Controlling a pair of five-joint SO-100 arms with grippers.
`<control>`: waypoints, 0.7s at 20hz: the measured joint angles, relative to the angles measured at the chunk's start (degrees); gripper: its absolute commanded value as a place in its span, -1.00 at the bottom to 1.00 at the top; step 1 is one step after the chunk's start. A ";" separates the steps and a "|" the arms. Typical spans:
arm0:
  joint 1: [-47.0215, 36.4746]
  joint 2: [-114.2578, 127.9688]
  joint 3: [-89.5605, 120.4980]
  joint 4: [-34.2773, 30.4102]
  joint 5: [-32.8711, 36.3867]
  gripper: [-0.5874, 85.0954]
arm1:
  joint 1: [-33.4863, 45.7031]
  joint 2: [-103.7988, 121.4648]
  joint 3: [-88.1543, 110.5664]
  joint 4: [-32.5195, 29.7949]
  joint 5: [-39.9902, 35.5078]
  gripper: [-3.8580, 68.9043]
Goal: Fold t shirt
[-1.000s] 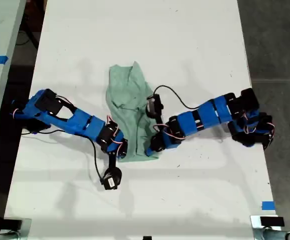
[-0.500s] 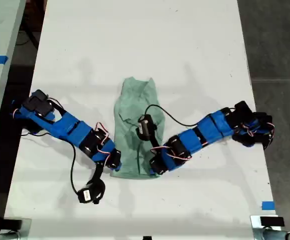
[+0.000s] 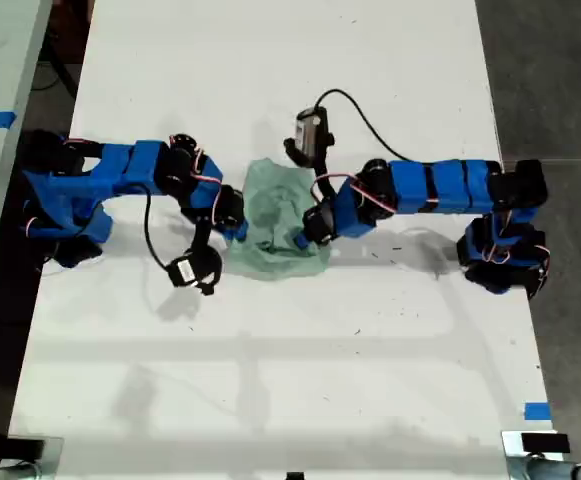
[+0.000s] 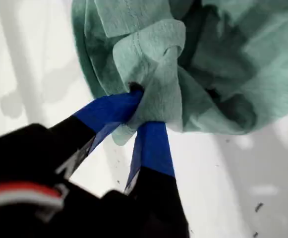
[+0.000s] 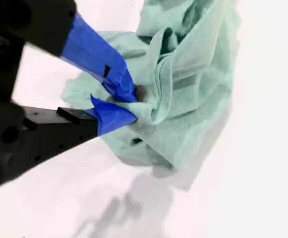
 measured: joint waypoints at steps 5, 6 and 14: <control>-23.12 -3.25 1.85 0.44 16.88 -0.32 | 19.34 0.00 0.00 6.94 -10.11 0.19; -26.81 -3.60 1.85 0.26 19.16 -0.30 | 22.94 0.09 0.00 9.40 -11.69 0.11; -34.10 22.15 10.20 0.70 22.50 -0.50 | 33.49 29.18 13.54 19.34 -13.01 -0.12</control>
